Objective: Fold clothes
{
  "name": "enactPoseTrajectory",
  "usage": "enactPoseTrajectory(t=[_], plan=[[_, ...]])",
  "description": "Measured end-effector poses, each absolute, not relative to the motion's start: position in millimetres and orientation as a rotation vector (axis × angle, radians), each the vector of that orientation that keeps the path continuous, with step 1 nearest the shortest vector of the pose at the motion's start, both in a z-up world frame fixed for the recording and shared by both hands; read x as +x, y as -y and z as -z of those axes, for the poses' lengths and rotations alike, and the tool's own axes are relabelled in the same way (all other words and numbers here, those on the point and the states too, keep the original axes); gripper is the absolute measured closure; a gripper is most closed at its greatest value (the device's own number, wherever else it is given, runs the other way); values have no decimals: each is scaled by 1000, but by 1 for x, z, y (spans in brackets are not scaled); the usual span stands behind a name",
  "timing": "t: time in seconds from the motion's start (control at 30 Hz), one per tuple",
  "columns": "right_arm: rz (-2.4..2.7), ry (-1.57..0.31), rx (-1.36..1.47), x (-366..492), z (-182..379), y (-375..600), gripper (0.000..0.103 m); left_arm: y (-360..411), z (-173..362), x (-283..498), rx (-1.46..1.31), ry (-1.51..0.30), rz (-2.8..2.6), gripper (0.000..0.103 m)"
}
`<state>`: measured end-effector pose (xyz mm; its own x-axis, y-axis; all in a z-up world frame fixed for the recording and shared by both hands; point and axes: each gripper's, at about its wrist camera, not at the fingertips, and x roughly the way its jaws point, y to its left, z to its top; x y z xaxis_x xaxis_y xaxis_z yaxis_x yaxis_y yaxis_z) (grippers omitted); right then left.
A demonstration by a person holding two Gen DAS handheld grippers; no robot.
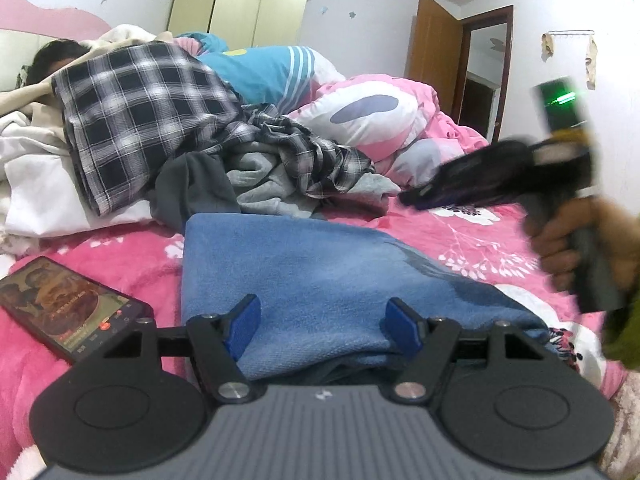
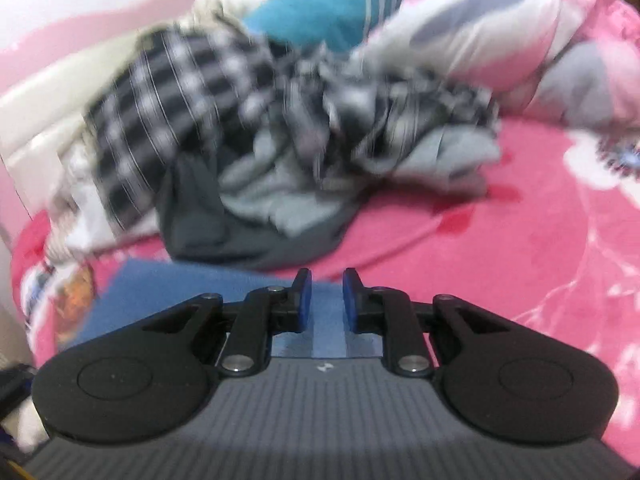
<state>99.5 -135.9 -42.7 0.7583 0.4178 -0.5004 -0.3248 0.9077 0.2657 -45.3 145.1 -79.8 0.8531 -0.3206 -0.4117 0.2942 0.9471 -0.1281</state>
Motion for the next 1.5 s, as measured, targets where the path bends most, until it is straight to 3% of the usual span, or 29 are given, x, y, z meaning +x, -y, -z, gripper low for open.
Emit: enactPoseTrajectory(t=[0.5, 0.6, 0.73, 0.9, 1.13, 1.5], plan=[[-508, -616, 219, 8, 56, 169, 85, -134, 74, -42, -21, -489, 276, 32], [-572, -580, 124, -15, 51, 163, 85, -129, 71, -41, -4, -506, 259, 31], [-572, -642, 70, -23, 92, 151, 85, -122, 67, -39, 19, -529, 235, 29], [-579, -600, 124, -33, 61, 156, 84, -120, 59, -41, 23, -555, 215, 29], [-596, -624, 55, -43, 88, 146, 84, -108, 66, -61, 126, -567, 184, 25], [-616, -587, 72, -22, 63, 137, 83, -106, 67, -84, 182, -552, 163, 24]])
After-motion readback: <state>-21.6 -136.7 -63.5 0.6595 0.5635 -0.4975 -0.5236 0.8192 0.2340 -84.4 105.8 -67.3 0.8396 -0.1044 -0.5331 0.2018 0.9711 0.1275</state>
